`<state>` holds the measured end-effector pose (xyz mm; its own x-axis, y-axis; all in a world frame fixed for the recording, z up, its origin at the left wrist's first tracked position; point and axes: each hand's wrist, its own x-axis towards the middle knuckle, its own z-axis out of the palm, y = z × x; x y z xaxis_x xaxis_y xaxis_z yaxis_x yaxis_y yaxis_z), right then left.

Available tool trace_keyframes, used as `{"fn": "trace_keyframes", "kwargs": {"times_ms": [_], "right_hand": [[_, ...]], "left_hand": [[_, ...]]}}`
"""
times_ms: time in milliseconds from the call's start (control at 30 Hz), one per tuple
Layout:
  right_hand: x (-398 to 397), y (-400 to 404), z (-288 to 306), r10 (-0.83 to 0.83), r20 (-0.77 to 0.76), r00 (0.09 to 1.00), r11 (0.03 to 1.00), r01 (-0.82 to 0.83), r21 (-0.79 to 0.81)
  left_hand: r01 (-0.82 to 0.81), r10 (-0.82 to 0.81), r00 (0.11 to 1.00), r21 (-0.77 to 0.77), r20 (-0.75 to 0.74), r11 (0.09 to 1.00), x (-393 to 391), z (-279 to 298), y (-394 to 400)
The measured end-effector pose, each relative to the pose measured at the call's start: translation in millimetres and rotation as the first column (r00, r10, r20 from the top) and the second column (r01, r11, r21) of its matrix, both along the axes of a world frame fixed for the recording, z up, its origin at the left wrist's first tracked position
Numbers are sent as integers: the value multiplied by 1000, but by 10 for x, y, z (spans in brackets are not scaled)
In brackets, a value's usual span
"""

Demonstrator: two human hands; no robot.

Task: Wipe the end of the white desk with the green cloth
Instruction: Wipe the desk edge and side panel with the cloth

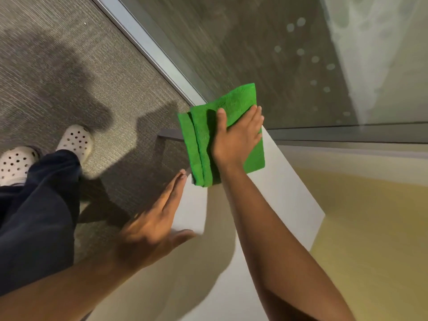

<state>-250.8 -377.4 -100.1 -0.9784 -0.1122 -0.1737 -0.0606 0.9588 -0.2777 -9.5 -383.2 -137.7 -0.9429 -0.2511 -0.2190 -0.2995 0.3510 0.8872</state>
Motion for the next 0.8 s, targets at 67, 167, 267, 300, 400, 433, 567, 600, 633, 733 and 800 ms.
{"fn": "trace_keyframes", "kwargs": {"times_ms": [67,167,267,300,400,433,567,600,633,733,800], "right_hand": [[-176,-43,-39,66,-59,996,995,-62,76],[-486,4,35,242,-67,968,968,-236,86],[-575,49,64,341,-33,939,940,-340,30],[-506,101,55,401,-32,916,916,-400,27],[-84,364,-6,596,-30,803,803,-595,25],[45,431,-24,626,-19,780,780,-625,24],[-76,383,-11,629,-24,777,775,-624,97],[-219,294,-4,617,-17,787,781,-610,134],[-396,194,-4,586,-9,810,800,-577,164],[-943,-88,-1,247,138,959,954,-266,138],[-1152,-149,17,17,264,964,993,-47,108]], "left_hand": [[35,-45,997,169,56,985,-4,-13,1],[63,-62,998,83,-10,995,1,-46,-22],[85,-85,996,97,-5,992,-7,-39,-52],[88,-88,996,91,-9,992,-11,-26,-53],[61,-60,998,47,-22,997,3,-3,-35],[47,-47,999,49,-6,998,11,11,-30],[58,-58,998,83,-7,995,-12,-28,-12],[67,-66,998,86,-9,994,-7,-50,-14],[73,-73,997,89,-3,993,-4,-60,-24],[80,-84,996,134,24,988,1,-32,-43],[79,-86,996,161,37,984,4,23,-63]]}}
